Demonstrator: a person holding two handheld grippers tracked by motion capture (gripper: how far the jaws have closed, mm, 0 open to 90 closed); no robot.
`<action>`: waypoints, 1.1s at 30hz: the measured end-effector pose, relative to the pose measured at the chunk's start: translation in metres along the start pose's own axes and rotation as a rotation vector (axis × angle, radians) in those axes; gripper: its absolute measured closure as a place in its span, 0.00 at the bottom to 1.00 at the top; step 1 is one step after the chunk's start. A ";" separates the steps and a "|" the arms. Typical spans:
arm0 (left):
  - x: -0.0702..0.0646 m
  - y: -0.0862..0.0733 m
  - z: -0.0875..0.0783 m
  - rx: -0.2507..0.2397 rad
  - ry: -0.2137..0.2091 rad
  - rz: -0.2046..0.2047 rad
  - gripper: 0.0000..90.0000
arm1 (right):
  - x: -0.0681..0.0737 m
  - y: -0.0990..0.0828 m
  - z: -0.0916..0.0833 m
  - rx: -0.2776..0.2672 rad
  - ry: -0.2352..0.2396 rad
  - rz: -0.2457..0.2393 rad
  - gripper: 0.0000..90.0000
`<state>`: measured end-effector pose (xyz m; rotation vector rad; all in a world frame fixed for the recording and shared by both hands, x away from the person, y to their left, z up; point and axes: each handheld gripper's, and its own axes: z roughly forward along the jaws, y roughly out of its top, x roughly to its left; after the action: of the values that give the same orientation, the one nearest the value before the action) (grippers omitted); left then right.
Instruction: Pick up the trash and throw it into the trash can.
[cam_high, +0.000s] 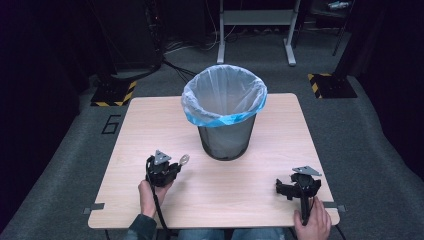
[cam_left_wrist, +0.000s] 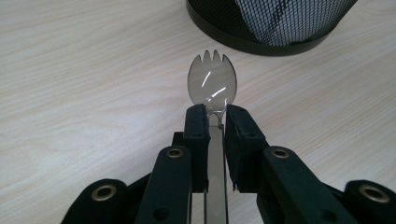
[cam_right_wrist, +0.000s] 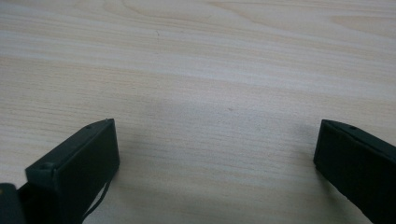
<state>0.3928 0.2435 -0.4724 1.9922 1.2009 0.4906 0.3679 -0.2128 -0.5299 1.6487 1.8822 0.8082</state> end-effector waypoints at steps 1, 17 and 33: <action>0.000 0.002 -0.001 0.000 -0.001 -0.003 0.88 | 0.000 0.000 0.000 0.001 0.000 0.001 0.00; 0.015 0.023 -0.014 -0.032 -0.002 -0.012 0.88 | 0.000 0.000 0.000 0.000 0.000 0.000 0.00; 0.030 0.047 -0.021 -0.061 -0.014 -0.038 0.88 | 0.000 0.000 0.000 0.000 0.000 0.000 0.00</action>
<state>0.4212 0.2644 -0.4247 1.9154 1.1991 0.4883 0.3679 -0.2128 -0.5299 1.6484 1.8824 0.8082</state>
